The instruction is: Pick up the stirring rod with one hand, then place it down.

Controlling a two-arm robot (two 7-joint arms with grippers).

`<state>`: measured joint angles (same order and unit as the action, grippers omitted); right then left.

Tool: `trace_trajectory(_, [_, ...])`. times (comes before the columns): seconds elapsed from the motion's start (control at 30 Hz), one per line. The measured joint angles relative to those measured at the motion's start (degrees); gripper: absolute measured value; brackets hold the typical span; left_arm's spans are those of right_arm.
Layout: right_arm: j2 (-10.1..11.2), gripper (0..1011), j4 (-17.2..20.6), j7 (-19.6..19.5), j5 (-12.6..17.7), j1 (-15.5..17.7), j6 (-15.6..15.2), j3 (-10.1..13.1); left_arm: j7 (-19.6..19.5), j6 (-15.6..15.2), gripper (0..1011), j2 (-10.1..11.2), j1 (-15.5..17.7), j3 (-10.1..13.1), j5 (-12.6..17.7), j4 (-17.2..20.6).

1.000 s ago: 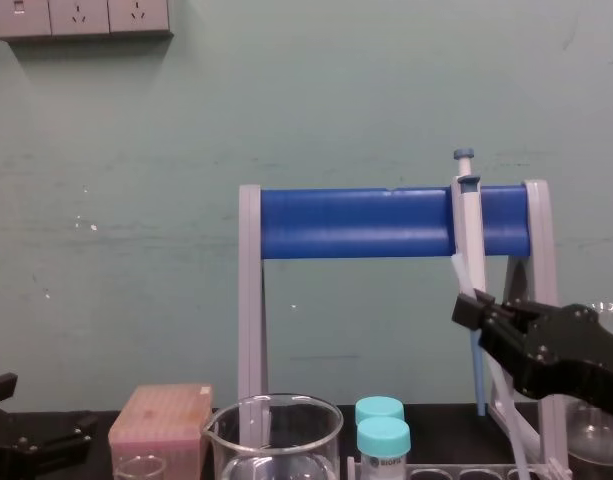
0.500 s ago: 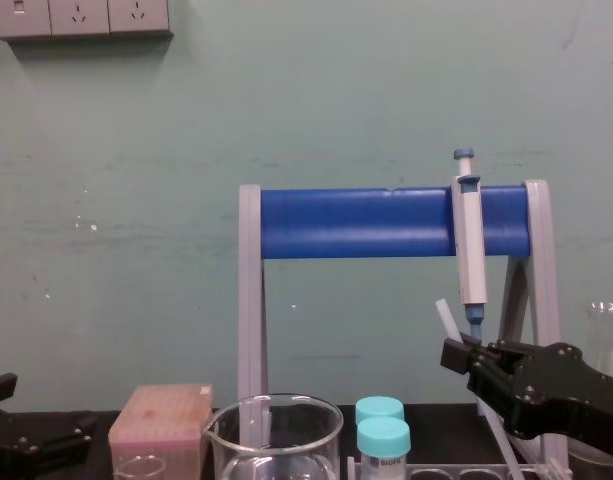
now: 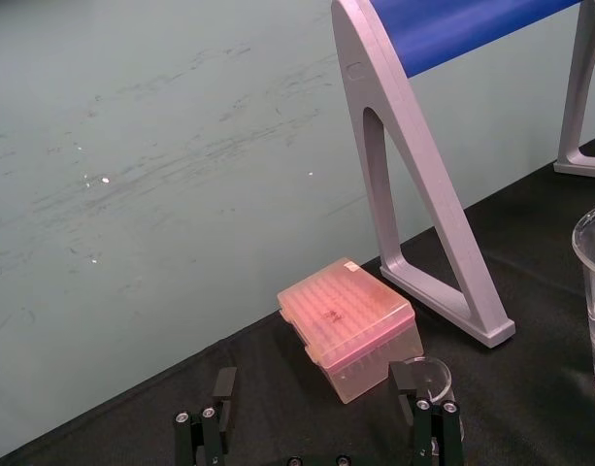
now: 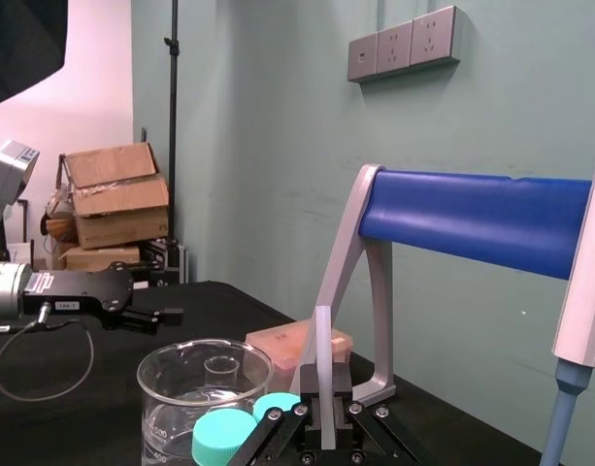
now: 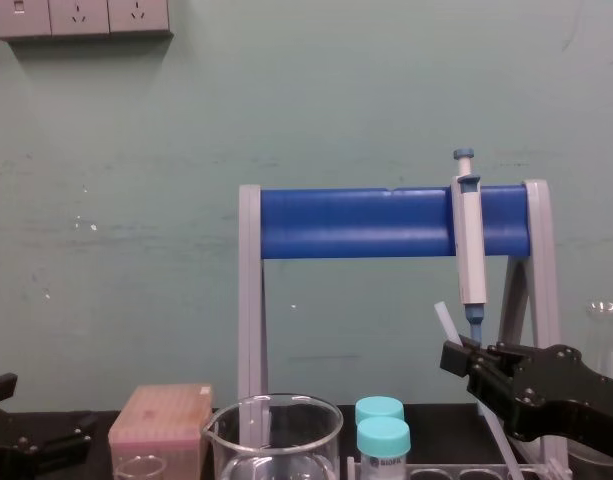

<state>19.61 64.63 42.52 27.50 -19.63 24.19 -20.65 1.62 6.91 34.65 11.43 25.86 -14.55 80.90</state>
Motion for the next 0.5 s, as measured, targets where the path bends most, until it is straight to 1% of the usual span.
trace_trajectory(0.23, [-0.01,68,0.04,-0.01,0.06,0.03,0.1,0.06,0.0,0.0,1000,0.0,0.0,0.0,0.0,0.0])
trace_trajectory(0.37, [-0.01,152,0.06,-0.01,0.1,0.05,0.12,0.08,0.0,0.0,1000,0.0,0.0,0.0,0.0,0.0])
trace_trajectory(0.4, [-0.01,208,0.07,-0.02,0.1,0.06,0.14,0.09,0.0,0.0,1000,0.0,0.0,0.0,0.0,0.0])
trace_trajectory(0.43, [-0.01,208,0.07,-0.02,0.1,0.06,0.14,0.09,0.0,0.0,1000,0.0,0.0,0.0,0.0,0.0])
trace_trajectory(0.5, [-0.02,286,0.09,-0.02,0.12,0.07,0.15,0.11,0.0,0.0,1000,0.0,0.0,0.0,0.0,0.0])
